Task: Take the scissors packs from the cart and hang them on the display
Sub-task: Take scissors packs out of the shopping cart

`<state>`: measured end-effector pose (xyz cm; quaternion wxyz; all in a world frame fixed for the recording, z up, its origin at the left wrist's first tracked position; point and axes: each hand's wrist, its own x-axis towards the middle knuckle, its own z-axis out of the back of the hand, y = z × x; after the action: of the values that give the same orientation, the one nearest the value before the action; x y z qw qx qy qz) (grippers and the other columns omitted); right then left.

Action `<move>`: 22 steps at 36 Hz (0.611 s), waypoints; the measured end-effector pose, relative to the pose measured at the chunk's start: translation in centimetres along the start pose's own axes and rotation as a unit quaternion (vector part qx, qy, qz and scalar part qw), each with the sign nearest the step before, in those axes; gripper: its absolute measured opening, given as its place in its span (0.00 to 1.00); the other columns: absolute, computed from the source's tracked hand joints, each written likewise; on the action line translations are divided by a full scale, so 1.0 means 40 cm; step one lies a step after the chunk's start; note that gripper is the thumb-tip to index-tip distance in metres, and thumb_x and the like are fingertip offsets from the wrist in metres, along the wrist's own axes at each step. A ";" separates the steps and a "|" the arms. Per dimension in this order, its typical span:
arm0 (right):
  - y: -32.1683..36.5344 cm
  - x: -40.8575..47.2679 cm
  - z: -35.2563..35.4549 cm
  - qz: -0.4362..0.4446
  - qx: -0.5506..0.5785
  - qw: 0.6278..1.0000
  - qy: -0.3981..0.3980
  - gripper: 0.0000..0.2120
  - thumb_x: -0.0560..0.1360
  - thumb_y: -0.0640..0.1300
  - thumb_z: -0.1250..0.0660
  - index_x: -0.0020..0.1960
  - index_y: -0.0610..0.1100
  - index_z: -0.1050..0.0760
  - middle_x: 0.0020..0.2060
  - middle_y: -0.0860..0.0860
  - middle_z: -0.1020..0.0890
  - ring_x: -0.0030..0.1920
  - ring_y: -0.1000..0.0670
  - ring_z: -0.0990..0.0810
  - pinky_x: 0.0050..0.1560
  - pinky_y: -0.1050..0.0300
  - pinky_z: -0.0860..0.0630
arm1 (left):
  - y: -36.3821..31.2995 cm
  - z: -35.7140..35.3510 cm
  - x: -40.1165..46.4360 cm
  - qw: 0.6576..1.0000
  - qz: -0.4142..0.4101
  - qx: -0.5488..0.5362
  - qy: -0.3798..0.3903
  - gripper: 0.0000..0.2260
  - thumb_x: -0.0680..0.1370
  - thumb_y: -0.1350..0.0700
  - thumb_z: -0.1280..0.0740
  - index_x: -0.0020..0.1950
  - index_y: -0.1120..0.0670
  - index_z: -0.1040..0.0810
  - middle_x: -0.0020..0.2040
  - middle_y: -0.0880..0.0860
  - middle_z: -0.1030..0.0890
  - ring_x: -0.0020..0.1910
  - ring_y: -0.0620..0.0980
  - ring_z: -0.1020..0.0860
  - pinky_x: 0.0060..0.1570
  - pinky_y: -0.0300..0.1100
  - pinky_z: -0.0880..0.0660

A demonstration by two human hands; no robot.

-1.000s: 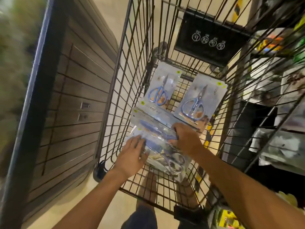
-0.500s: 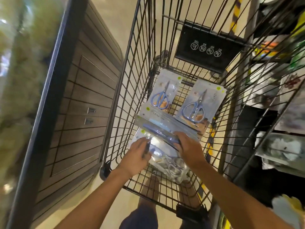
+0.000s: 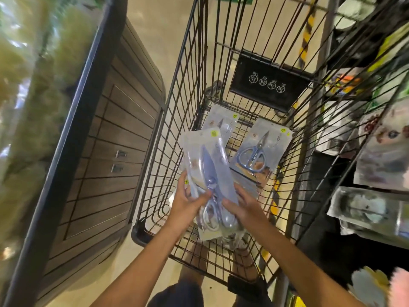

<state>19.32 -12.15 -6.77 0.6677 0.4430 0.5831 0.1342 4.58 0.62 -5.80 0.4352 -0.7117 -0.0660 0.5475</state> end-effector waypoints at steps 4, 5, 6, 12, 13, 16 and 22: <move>-0.020 0.014 -0.007 -0.002 -0.015 0.999 0.033 0.21 0.81 0.40 0.32 0.72 0.51 0.29 0.57 0.59 0.17 0.59 0.56 0.17 0.55 0.63 0.21 | 0.020 0.012 0.010 0.999 -0.042 0.005 -0.022 0.41 0.72 0.65 0.21 0.78 0.42 0.35 0.68 0.52 0.19 0.66 0.54 0.19 0.65 0.60 0.22; -0.028 0.021 0.000 -0.002 -0.034 0.999 0.033 0.20 0.81 0.40 0.32 0.72 0.51 0.29 0.56 0.59 0.18 0.57 0.58 0.17 0.55 0.65 0.21 | 0.021 0.016 0.010 0.998 -0.049 0.007 -0.030 0.41 0.73 0.66 0.22 0.78 0.42 0.35 0.68 0.51 0.19 0.66 0.53 0.19 0.65 0.59 0.22; -0.037 0.029 0.009 -0.003 -0.056 0.998 0.021 0.21 0.80 0.41 0.31 0.72 0.51 0.29 0.57 0.57 0.19 0.56 0.61 0.18 0.54 0.68 0.22 | 0.019 0.020 0.009 0.998 -0.054 0.014 -0.039 0.41 0.73 0.66 0.22 0.79 0.41 0.36 0.69 0.50 0.20 0.66 0.51 0.19 0.65 0.58 0.22; -0.119 0.096 0.067 0.023 -0.283 0.956 -0.074 0.34 0.75 0.46 0.25 0.77 0.52 0.36 0.71 0.50 0.30 0.71 0.49 0.30 0.73 0.48 0.31 | 0.000 0.061 0.003 0.985 -0.114 0.114 -0.066 0.41 0.77 0.63 0.25 0.81 0.39 0.41 0.74 0.42 0.26 0.72 0.42 0.26 0.70 0.50 0.25; -0.128 0.106 0.068 0.042 -0.311 0.947 -0.071 0.35 0.75 0.46 0.25 0.78 0.50 0.36 0.72 0.49 0.30 0.72 0.48 0.32 0.74 0.48 0.33 | -0.003 0.065 0.003 0.983 -0.121 0.123 -0.066 0.40 0.77 0.64 0.26 0.82 0.40 0.41 0.73 0.38 0.26 0.71 0.38 0.26 0.70 0.46 0.25; -0.160 0.137 0.068 0.110 -0.408 0.903 -0.077 0.38 0.71 0.44 0.23 0.77 0.43 0.34 0.72 0.43 0.29 0.73 0.41 0.31 0.74 0.42 0.33 | -0.015 0.073 -0.002 0.978 -0.128 0.157 -0.052 0.40 0.78 0.65 0.28 0.82 0.40 0.42 0.69 0.27 0.28 0.70 0.33 0.27 0.70 0.44 0.26; -0.169 0.157 0.033 0.146 -0.475 0.858 -0.129 0.37 0.66 0.43 0.20 0.72 0.42 0.30 0.64 0.45 0.24 0.65 0.42 0.29 0.67 0.45 0.28 | -0.013 0.082 -0.002 0.972 -0.129 0.189 -0.043 0.40 0.78 0.63 0.28 0.83 0.42 0.45 0.71 0.27 0.31 0.72 0.35 0.29 0.72 0.56 0.28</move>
<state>20.02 -12.20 -16.06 0.8391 0.1659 0.2858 0.4321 2.00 2.72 -5.45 0.6256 -0.5775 -0.0716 0.5195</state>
